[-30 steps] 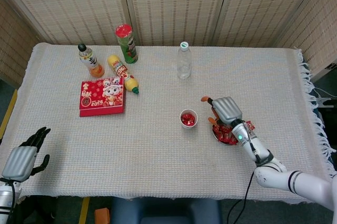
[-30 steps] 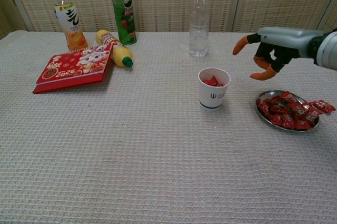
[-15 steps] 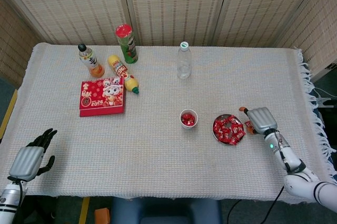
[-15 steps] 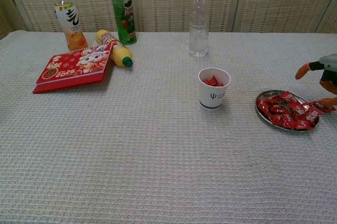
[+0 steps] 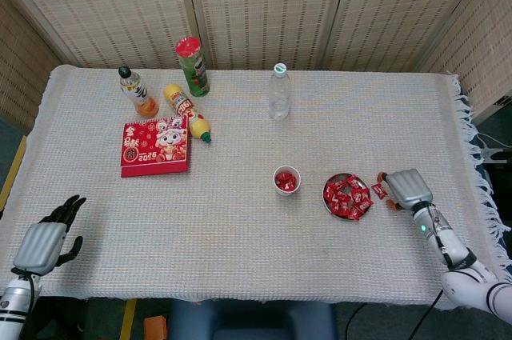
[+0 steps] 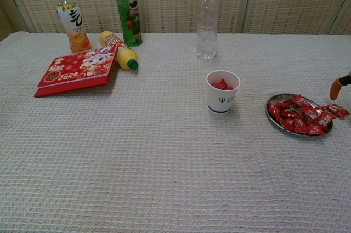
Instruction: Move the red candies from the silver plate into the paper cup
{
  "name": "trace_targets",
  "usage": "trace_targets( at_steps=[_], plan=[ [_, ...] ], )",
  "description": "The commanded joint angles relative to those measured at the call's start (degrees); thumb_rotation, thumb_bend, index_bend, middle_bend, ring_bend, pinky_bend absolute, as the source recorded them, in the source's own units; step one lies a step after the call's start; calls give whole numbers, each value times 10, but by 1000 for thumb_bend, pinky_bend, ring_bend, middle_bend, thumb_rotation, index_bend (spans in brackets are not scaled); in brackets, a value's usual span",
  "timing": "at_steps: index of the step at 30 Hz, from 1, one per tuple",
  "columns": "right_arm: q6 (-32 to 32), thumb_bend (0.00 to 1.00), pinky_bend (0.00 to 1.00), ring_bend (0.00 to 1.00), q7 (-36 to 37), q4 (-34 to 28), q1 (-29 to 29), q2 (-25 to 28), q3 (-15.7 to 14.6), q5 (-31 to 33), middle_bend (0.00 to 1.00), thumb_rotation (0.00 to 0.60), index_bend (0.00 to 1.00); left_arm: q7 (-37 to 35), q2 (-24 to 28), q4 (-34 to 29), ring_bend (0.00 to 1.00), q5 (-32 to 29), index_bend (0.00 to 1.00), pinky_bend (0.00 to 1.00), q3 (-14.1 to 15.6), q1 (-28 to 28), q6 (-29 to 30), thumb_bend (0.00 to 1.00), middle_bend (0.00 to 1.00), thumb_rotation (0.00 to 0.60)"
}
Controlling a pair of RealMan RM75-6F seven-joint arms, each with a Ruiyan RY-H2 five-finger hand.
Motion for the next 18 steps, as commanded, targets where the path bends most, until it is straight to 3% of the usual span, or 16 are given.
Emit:
trace_targets(
  at_steps=[1,7,12,18],
  plan=[
    [-5,240,1000,650,2,5,1,-6,4,2,753,600,332,0,0,1,142,0,0,365,0,0,0,477,3,600],
    [-12,240,1000,651,3,19,6,-23,8,-6,753,600,364,-1,0,2,142,-1,0,365,0,-2,-4,478,3,600],
    [-11,240,1000,662,2,31,5,-34,12,-9,753,600,458,-4,1,2,142,-2,0,365,0,-2,-4,478,3,600],
    [-15,240,1000,662,-3,42,3,-40,14,-6,753,600,416,-3,1,2,141,-1,0,366,1,-2,-5,478,3,600]
  ],
)
